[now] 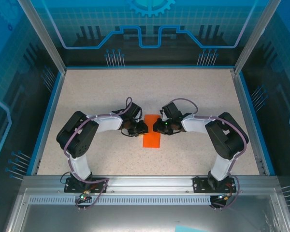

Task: Fold a paper plane with a square sheet of paper (pick it up from the middle)
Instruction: Fold the square sheet of paper in half at the center of the table.

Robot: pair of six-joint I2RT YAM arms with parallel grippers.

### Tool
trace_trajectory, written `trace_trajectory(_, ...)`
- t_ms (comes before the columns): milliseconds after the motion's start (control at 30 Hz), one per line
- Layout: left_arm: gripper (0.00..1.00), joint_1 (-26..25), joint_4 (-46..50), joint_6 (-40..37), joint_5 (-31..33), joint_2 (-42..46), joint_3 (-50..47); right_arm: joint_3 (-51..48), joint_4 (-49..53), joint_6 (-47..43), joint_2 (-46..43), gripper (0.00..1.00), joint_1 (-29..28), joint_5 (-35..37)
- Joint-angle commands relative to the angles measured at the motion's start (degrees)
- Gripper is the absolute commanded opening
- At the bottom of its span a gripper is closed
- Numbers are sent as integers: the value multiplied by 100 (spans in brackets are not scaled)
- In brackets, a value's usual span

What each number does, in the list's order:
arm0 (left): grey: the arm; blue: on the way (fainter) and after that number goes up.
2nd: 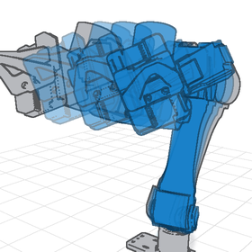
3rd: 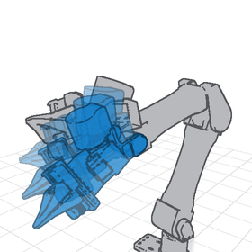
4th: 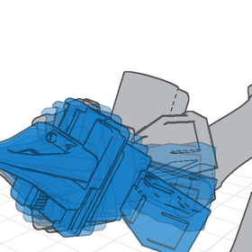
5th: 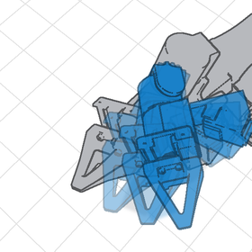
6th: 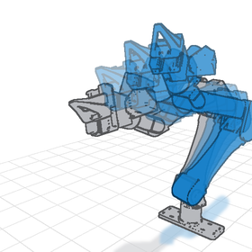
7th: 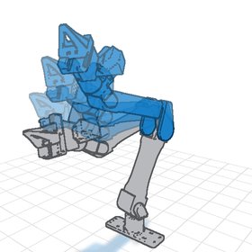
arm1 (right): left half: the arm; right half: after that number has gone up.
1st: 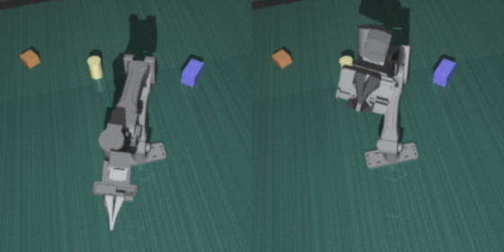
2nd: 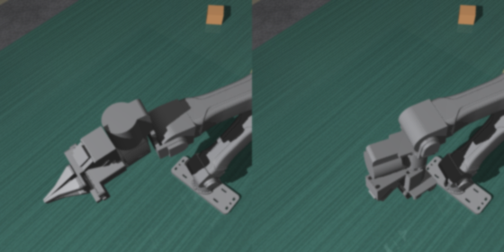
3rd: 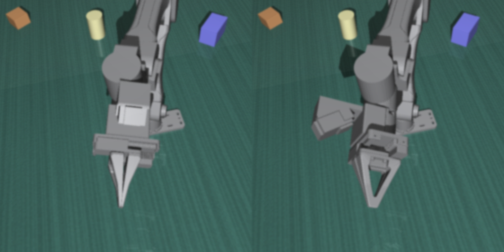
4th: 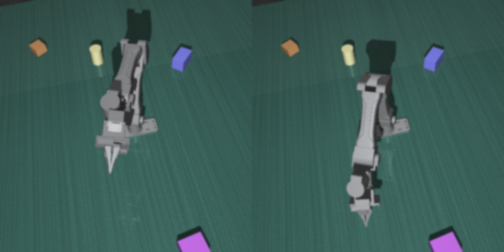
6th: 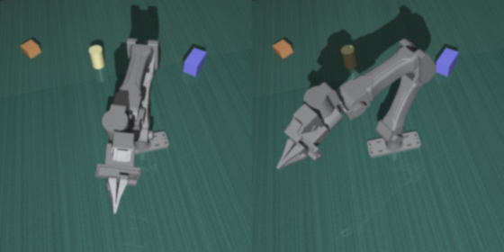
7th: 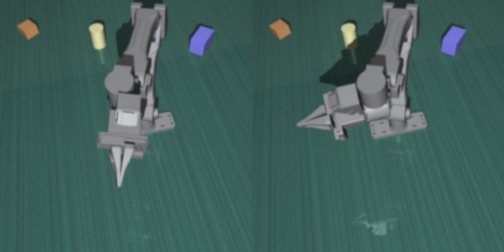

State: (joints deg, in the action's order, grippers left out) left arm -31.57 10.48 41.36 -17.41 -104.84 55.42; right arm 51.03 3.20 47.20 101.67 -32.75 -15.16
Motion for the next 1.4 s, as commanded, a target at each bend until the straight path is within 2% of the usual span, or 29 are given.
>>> trace_trajectory(0,22,-29,534,-189,516,-494,-137,33,246,-215,151,16,-55,163)
trace_trajectory(367,21,-31,653,-249,532,-676,-67,-31,471,-643,132,17,-12,542)
trace_trajectory(667,21,-30,666,-252,502,-758,-28,-238,43,-210,-254,17,-155,-157)
trace_trajectory(833,21,-28,695,-273,495,-766,-30,-382,49,-162,-200,16,-266,-192)
trace_trajectory(1367,21,-33,877,-416,482,-863,70,-730,746,-692,-573,16,-103,559)
